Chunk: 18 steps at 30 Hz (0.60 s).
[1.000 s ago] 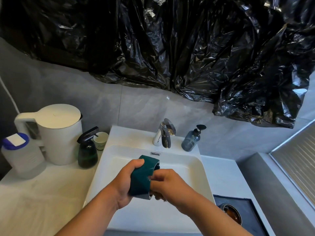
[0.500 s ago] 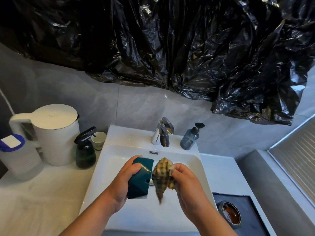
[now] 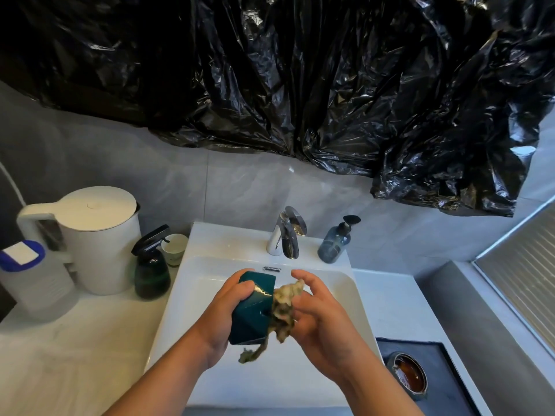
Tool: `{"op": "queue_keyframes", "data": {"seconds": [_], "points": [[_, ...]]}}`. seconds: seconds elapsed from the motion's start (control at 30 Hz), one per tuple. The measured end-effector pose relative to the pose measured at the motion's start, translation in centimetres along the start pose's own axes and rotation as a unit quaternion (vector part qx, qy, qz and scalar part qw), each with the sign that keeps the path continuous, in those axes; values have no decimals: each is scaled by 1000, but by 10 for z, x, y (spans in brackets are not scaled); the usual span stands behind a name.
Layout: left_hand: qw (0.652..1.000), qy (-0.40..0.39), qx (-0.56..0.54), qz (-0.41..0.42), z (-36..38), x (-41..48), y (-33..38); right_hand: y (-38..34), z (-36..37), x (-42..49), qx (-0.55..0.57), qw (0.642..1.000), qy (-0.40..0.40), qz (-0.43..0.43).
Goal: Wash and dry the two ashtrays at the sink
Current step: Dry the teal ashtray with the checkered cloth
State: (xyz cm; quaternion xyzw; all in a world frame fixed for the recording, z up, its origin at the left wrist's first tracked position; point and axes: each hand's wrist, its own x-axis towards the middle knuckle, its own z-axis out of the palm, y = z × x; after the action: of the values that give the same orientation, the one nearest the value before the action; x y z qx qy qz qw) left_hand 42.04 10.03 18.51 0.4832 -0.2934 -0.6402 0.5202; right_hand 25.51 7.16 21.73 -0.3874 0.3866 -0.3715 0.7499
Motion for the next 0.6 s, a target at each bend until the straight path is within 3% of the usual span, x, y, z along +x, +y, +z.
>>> {"op": "queue_keyframes", "data": {"seconds": [0.13,0.3,0.43,0.6], "points": [[1000,-5,-2,9,1,1,2,-3,1,1,-151,987,20,-57],[1000,-5,-7,10,1,2,1,-15,-1,1,-392,906,92,-132],[1000,10,-13,-2,1,3,1,-22,-2,3,-439,882,97,-143],[1000,8,-3,0,-1,3,2,-29,2,5,-467,862,169,-106]]}}
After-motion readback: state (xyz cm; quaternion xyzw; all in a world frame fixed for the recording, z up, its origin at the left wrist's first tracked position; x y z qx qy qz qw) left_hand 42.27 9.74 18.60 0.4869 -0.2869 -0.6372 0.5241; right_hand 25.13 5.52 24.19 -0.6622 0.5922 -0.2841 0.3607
